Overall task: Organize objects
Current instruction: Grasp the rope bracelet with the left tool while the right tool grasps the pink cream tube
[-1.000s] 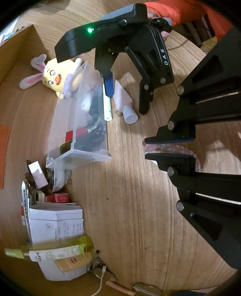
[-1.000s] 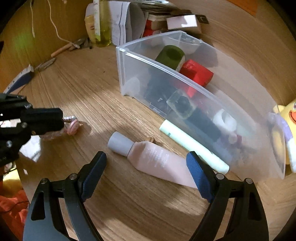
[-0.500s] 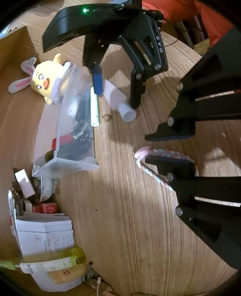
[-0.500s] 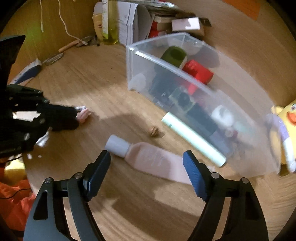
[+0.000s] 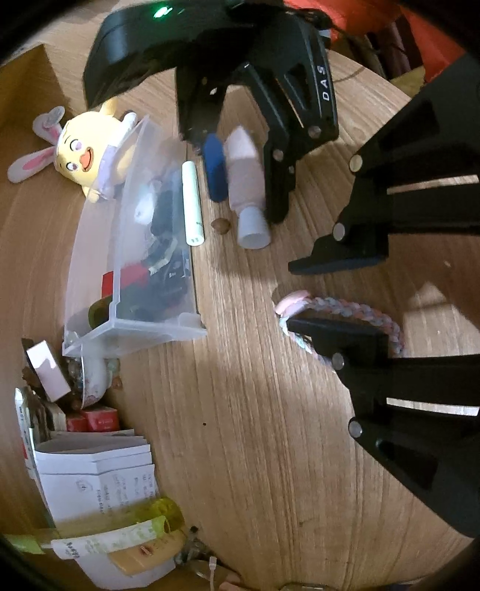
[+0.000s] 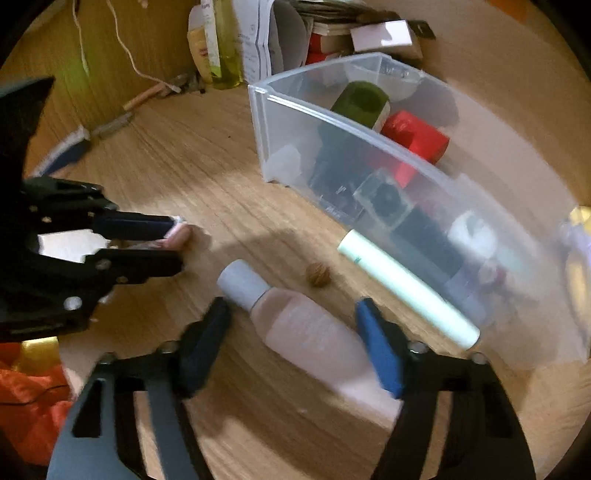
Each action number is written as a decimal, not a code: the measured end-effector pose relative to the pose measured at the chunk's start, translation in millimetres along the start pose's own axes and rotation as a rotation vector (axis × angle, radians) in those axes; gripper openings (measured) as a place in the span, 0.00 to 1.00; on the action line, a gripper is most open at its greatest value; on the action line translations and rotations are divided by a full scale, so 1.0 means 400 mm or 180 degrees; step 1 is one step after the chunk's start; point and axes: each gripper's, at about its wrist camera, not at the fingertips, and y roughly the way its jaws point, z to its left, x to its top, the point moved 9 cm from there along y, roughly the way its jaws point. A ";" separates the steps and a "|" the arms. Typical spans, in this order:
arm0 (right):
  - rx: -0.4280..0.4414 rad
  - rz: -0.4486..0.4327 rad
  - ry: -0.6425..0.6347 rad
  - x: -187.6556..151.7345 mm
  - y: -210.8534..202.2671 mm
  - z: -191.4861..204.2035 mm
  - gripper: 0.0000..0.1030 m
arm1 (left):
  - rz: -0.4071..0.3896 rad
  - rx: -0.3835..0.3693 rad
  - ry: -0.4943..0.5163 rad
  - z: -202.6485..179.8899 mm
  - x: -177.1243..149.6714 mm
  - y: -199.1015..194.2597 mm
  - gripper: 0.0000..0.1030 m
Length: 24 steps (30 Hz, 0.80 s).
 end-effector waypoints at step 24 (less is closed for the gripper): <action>-0.0103 -0.0972 0.0699 -0.022 -0.195 -0.040 0.29 | -0.0593 0.0054 0.0032 -0.084 0.111 -0.101 0.11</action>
